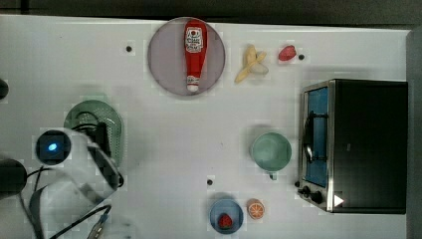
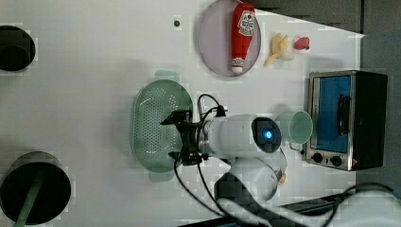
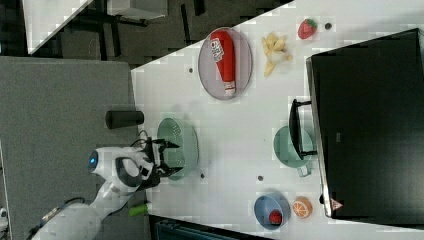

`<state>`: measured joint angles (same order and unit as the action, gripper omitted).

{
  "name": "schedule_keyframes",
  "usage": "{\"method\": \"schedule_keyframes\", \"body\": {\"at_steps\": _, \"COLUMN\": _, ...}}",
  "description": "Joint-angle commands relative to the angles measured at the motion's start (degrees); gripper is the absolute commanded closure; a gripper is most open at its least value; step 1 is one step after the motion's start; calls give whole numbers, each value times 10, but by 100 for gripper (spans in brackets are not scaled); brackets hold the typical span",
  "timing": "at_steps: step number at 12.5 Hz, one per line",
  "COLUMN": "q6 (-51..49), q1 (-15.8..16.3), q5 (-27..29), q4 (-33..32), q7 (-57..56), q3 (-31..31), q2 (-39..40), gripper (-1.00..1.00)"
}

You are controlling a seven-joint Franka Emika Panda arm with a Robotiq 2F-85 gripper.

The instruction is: Drag strainer left to right.

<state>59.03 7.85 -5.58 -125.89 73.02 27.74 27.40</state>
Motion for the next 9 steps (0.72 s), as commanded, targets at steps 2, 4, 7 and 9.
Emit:
{"method": "schedule_keyframes", "body": {"at_steps": 2, "q6": 34, "q1": 30, "q5": 4, "q4": 12, "q7": 30, "q3": -65, "q2": 12, "gripper": -100}}
{"method": "schedule_keyframes", "body": {"at_steps": 4, "q6": 34, "q1": 52, "q5": 4, "q4": 12, "q7": 30, "q3": -95, "q2": 14, "gripper": -100}}
{"method": "schedule_keyframes", "body": {"at_steps": 7, "q6": 32, "q1": 58, "q5": 4, "q4": 4, "q7": 31, "q3": -111, "q2": 12, "gripper": -100}}
{"method": "schedule_keyframes", "body": {"at_steps": 9, "q6": 33, "q1": 55, "q5": 4, "q4": -7, "q7": 30, "q3": -118, "q2": 6, "gripper": -100}}
